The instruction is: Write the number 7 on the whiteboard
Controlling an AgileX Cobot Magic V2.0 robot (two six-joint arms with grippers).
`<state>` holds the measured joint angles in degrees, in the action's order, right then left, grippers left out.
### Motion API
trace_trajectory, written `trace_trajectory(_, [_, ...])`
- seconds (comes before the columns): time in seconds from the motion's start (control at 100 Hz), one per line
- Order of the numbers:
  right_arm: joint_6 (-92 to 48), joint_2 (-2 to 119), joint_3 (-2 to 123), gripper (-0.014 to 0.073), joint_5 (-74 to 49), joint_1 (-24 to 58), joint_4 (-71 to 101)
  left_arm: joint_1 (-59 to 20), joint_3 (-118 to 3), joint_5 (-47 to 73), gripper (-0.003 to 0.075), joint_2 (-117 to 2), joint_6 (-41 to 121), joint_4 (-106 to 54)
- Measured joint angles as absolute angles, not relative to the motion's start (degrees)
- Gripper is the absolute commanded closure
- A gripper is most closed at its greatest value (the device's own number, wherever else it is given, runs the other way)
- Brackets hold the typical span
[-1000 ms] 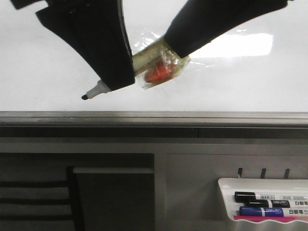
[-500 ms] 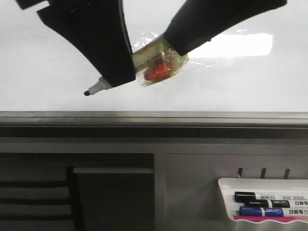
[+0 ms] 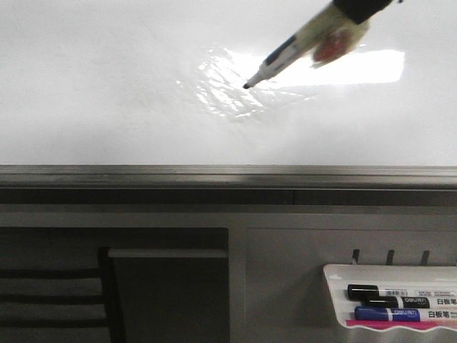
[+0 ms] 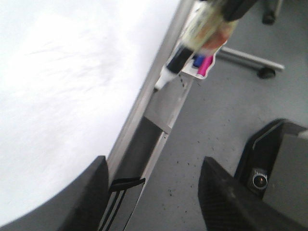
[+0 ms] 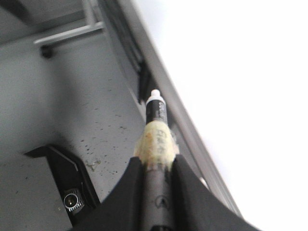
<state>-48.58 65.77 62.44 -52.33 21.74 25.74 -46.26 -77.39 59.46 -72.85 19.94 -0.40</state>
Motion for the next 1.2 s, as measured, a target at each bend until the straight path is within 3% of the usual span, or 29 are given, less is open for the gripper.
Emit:
trace_trajectory(0.31, [-34.81,55.73,52.30,0.0647,-46.41,9.46,27.02,-32.06,-57.98,49.76,0.0334,-52.09,12.72,-0.65])
trace_trajectory(0.53, [-33.46,54.58,47.27,0.0647,-41.46,8.34,33.70,-26.12,-42.09,35.12,0.0334,-41.06,10.81,-6.36])
trace_trajectory(0.75, [-32.90,60.06,54.94,0.0647,-47.14,8.46,34.81,-25.80,-37.07,28.15,0.0334,-40.76,10.78,-9.15])
trace_trajectory(1.2, [-32.82,69.41,58.49,0.0647,-37.53,16.67,35.83,-25.80,-37.07,25.33,0.0334,-45.15,10.68,-10.12])
